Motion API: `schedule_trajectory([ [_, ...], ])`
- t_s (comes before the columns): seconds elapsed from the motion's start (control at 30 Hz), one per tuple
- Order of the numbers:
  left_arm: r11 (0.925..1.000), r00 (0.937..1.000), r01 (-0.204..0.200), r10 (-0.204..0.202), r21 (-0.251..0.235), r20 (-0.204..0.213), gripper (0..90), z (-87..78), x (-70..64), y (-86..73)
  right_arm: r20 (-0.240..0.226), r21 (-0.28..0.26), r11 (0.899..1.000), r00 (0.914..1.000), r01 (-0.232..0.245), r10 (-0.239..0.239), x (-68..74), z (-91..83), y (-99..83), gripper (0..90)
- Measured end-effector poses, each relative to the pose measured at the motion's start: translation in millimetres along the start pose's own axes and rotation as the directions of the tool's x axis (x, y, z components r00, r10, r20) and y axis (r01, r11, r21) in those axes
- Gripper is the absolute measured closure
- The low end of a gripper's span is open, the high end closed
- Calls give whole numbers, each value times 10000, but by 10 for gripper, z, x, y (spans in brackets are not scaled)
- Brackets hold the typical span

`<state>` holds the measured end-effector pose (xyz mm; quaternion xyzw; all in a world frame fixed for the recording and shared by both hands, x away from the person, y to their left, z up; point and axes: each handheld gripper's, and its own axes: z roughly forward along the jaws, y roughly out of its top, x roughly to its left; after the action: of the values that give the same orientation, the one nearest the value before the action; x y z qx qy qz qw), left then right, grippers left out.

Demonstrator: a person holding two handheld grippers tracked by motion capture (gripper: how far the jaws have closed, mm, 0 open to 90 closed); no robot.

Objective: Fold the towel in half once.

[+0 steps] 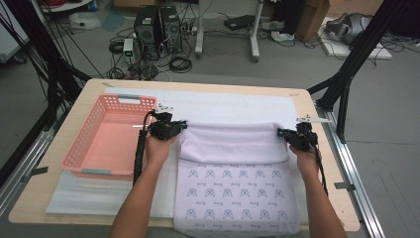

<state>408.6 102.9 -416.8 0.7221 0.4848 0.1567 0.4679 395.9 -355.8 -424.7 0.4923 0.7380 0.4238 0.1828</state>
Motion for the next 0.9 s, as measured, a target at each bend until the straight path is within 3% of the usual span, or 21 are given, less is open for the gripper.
schedule_trajectory([
  [0.07,9999,9999,70,-72,142,85,758,21,-13,-16,109,27,10000,9999,10,-10,6,27,-8,841],
  [0.13,9998,9996,114,-117,138,243,624,24,-33,-27,232,23,9997,9995,-236,235,5,40,-15,691],
  [0.2,9998,9986,205,-208,75,477,555,11,-67,-38,63,-93,9973,9973,-731,732,-27,22,-21,626],
  [0.27,9998,9978,181,-180,0,643,540,-7,-99,-70,-92,-48,9952,9952,-979,978,-37,-16,-18,591],
  [0.37,9998,9966,126,-140,181,813,539,-28,-128,-158,-187,96,9964,9963,-841,842,-13,-86,-9,591],
  [0.43,9970,9954,35,-109,771,952,505,-31,-152,-199,-255,245,9973,9972,-693,699,24,-131,-3,590],
  [0.47,9965,9952,-121,40,823,975,498,-46,-170,-224,-327,313,9975,9974,-635,646,40,-151,-3,590],
  [0.53,9990,9954,-116,73,438,959,544,-91,-199,-297,-384,591,9973,9982,-443,466,76,-174,-14,591],
  [0.63,9948,9948,-74,-31,1018,1019,590,-99,-197,-380,-348,1057,9942,9991,-216,254,111,-165,-77,608],
  [0.7,9921,9946,-298,173,1219,1027,770,-117,-220,-446,-289,1310,9912,9994,-169,209,123,-156,-132,663],
  [0.73,9899,9947,-437,306,1348,980,816,-120,-232,-472,-264,1338,9909,9995,-115,152,130,-156,-157,683],
  [0.8,9878,9941,-504,355,1473,1023,846,-136,-256,-485,-154,1609,9870,9999,2,23,135,-157,-197,802],
  [0.9,9882,9919,-798,657,1308,1089,853,-203,-304,-461,-295,1713,9851,9995,125,-76,146,-195,-252,851],
])
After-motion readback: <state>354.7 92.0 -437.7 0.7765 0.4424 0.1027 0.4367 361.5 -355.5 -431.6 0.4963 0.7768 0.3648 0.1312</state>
